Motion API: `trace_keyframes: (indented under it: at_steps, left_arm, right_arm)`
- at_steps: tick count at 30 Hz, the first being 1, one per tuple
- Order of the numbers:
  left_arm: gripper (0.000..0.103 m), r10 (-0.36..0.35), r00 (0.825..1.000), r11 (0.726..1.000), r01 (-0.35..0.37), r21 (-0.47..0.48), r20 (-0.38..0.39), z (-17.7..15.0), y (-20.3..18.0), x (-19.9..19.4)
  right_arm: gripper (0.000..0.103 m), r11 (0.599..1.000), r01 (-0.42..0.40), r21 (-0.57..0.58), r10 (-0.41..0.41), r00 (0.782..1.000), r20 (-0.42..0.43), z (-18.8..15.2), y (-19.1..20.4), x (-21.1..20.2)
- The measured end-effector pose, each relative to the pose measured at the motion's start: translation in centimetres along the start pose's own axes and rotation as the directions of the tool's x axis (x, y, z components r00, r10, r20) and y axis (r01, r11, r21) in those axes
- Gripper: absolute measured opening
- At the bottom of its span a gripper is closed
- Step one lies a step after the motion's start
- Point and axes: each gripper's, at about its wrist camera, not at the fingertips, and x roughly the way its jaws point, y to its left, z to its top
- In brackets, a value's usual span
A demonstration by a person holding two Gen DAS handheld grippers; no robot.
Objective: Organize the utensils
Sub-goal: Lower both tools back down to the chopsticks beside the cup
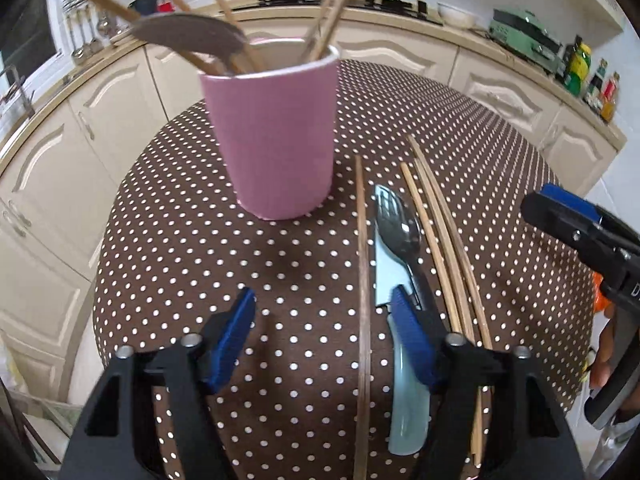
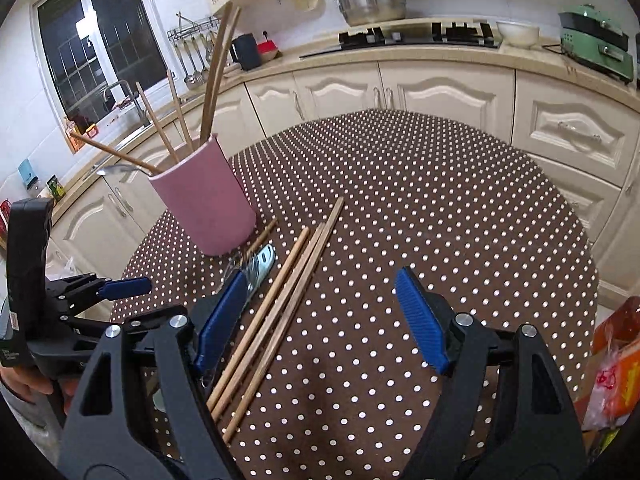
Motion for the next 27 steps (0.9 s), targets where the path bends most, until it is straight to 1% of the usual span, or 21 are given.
trace_keyframes:
  at_steps: [1, 2, 3, 6, 11, 12, 14, 17, 18, 20, 21, 22, 23, 24, 27]
  left_arm:
    - [0.061, 0.013, 1.0, 1.0, -0.012, 0.007, -0.01, 0.0, -0.1, 0.2]
    - [0.056, 0.036, 0.999, 0.999, -0.036, 0.009, -0.021, 0.1, -0.2, 0.6]
    - [0.053, 0.044, 0.999, 0.999, -0.044, 0.009, -0.028, 0.2, -0.2, 1.0]
    - [0.051, 0.026, 0.999, 1.0, -0.026, 0.008, -0.033, 0.4, -0.3, 1.6]
    - [0.05, 0.032, 0.999, 0.999, -0.031, 0.016, -0.028, 1.2, -0.7, 2.0]
    - [0.049, 0.025, 0.999, 0.999, -0.024, 0.024, -0.029, 1.2, -0.8, 2.1]
    - [0.048, 0.034, 0.999, 0.999, -0.032, 0.039, -0.035, 1.2, -1.2, 2.4]
    - [0.046, 0.036, 0.999, 0.998, -0.035, 0.046, -0.036, 1.6, -1.6, 2.8]
    - [0.041, 0.04, 0.998, 0.998, -0.038, 0.045, -0.046, 1.6, -1.5, 3.1]
    - [0.037, 0.036, 0.999, 0.999, -0.035, 0.031, -0.041, 1.7, -1.6, 3.5]
    - [0.029, 0.026, 0.999, 0.999, -0.025, 0.019, -0.035, 1.9, -1.5, 3.6]
    - [0.024, 0.02, 0.999, 1.0, -0.02, 0.009, -0.031, 2.0, -1.6, 3.7]
    - [0.011, 0.016, 0.999, 1.0, -0.016, 0.002, -0.029, 2.1, -1.5, 3.7]
    - [0.006, 0.008, 1.0, 1.0, -0.008, -0.011, -0.029, 2.2, -1.5, 3.8]
    - [0.006, -0.01, 1.0, 0.999, 0.009, -0.035, -0.018, 2.0, -1.2, 3.8]
  right_arm:
    - [0.076, 1.0, -0.001, 0.002, 0.001, 1.0, -0.004, -0.1, 0.0, 0.1]
    - [0.076, 1.0, -0.003, 0.004, 0.003, 1.0, -0.008, -0.3, -0.1, 0.2]
    - [0.076, 1.0, -0.003, 0.004, 0.003, 1.0, -0.01, -0.4, -0.1, 0.3]
    - [0.076, 1.0, -0.002, 0.009, 0.002, 1.0, -0.015, -0.4, -0.3, 0.6]
    - [0.076, 1.0, 0.0, 0.031, 0.001, 1.0, -0.025, -0.4, -1.0, 0.9]
    - [0.076, 0.999, -0.002, 0.033, 0.003, 1.0, -0.025, -0.4, -1.1, 0.9]
    - [0.076, 0.999, -0.001, 0.034, 0.002, 1.0, -0.029, -0.3, -1.2, 1.1]
    - [0.076, 1.0, 0.008, 0.03, -0.006, 0.999, -0.048, 0.0, -1.2, 1.7]
    - [0.076, 1.0, 0.016, 0.026, -0.014, 0.998, -0.056, 0.0, -1.2, 1.9]
    - [0.076, 0.999, 0.036, 0.017, -0.035, 0.997, -0.074, 0.3, -0.9, 2.3]
    - [0.076, 0.999, 0.045, 0.009, -0.044, 0.996, -0.083, 0.3, -0.6, 2.5]
    - [0.076, 0.998, 0.062, -0.011, -0.062, 0.993, -0.098, 0.4, -0.1, 3.0]
    - [0.076, 0.997, 0.072, -0.028, -0.075, 0.991, -0.108, 0.4, 0.2, 3.3]
    - [0.076, 0.995, 0.084, -0.052, -0.09, 0.989, -0.121, 0.4, 0.7, 3.7]
    - [0.076, 0.987, 0.111, -0.117, -0.127, 0.981, -0.146, 0.3, 2.0, 4.7]
